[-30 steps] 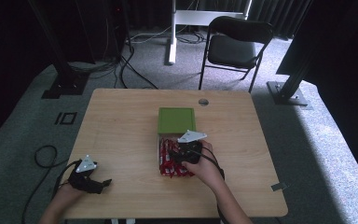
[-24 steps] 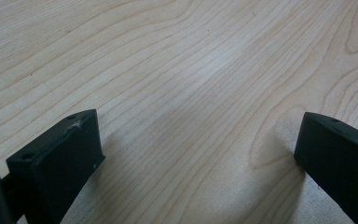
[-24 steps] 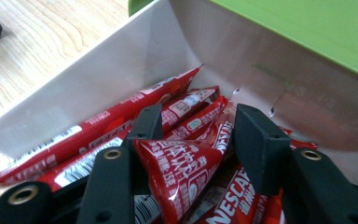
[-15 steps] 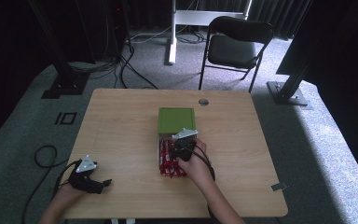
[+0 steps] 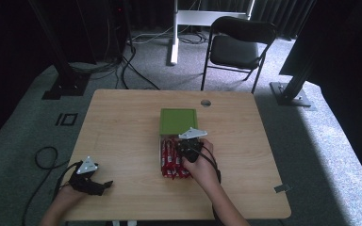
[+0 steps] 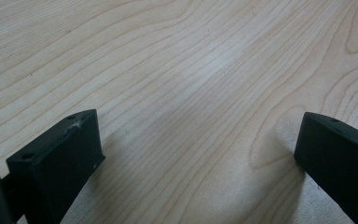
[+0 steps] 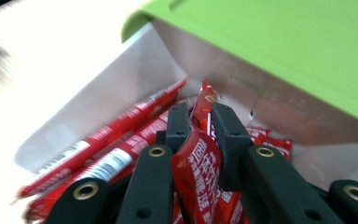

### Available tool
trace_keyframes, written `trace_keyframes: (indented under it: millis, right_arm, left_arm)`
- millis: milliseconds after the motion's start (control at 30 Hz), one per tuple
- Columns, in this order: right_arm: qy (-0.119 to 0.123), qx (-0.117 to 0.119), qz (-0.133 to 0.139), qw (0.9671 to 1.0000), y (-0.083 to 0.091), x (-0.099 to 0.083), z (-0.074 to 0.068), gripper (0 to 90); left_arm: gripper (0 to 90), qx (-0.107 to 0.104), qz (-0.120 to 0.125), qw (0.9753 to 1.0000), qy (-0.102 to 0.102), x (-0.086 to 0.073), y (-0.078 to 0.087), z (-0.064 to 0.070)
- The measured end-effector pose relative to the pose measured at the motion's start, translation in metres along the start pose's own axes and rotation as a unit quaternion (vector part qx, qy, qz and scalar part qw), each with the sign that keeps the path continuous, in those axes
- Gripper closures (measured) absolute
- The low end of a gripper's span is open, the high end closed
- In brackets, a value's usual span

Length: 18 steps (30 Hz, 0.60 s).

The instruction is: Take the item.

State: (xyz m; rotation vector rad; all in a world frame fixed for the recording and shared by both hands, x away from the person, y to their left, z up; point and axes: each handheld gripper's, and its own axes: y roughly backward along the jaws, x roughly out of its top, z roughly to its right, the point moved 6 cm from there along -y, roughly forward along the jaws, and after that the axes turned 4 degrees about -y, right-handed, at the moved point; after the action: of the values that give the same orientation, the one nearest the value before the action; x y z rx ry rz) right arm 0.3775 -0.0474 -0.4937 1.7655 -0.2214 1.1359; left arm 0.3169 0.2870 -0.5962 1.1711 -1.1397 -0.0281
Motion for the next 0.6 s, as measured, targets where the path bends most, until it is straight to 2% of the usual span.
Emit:
trace_keyframes:
  millis: [100,233,333,600]
  right_arm:
    - [-0.006,0.016,0.004,0.9999,0.007,0.001,-0.002,78.6]
    - [0.002,0.023,0.003,0.9997,0.017,0.000,-0.005,78.7]
    - [-0.006,0.035,0.018,0.9992,0.027,0.001,-0.008,78.6]
    - [-0.005,0.056,0.038,0.9977,0.050,0.005,-0.015,78.7]
  left_arm:
    - [1.6,0.000,0.000,1.0000,0.000,0.000,0.000,0.000]
    - [1.6,0.000,0.000,1.0000,0.001,0.000,0.000,0.000]
    - [1.6,0.000,0.000,1.0000,0.001,0.000,0.000,0.000]
    - [1.6,-0.001,0.000,1.0000,0.001,0.000,0.000,0.000]
